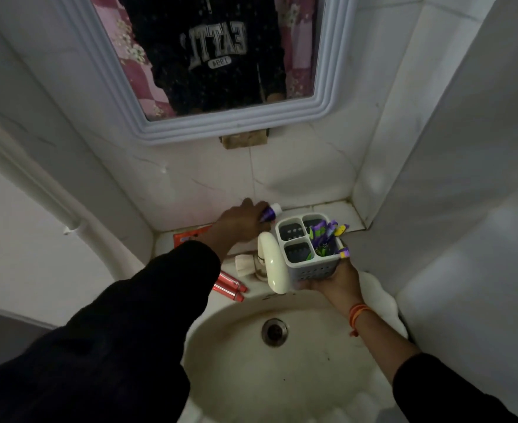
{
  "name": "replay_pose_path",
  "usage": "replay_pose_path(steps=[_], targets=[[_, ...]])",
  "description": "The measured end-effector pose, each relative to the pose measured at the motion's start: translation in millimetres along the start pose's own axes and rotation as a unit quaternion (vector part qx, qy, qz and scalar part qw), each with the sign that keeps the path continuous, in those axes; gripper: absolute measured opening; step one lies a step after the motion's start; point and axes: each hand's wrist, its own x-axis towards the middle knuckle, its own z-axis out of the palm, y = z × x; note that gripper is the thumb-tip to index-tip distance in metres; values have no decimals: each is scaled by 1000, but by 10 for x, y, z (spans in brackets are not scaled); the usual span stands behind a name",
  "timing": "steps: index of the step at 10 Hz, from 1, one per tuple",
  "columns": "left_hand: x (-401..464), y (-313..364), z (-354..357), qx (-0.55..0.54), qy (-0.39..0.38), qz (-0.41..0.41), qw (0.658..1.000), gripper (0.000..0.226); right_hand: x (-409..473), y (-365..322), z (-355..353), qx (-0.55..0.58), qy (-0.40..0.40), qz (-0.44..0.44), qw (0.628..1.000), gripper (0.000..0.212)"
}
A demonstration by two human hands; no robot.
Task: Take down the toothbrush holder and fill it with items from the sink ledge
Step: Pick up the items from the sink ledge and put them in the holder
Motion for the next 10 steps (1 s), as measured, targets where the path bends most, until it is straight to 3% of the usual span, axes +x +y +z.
replay_pose_path(steps=[1,2,4,5,7,8,9,10], targets=[[130,2,-164,7,28,25,999,69,-13,-93,18,70,19,37,997,26],[63,207,-598,25,46,44,998,67,-99,-112,-61,-101,9,63,993,86],[-113,702,-1145,104,-16,95,990,61,-126,-178,-56,10,15,60,998,87],[-85,903,-1071,122,23,105,987,51,-127,-143,-99,63,-7,44,997,97],[-108,1028,-1060,40,70,99,992,41,-117,-30,-155,28,-2,22,999,105],[-133,1101,-1013,32,73,102,992,42,-111,-43,-156,48,-10,34,998,96],[-115,1147,-835,26,44,95,994,47,-117,-105,-196,-19,-38,70,997,76],[-86,1146,-648,-25,56,84,995,48,-78,-89,-220,-35,-42,65,996,82]])
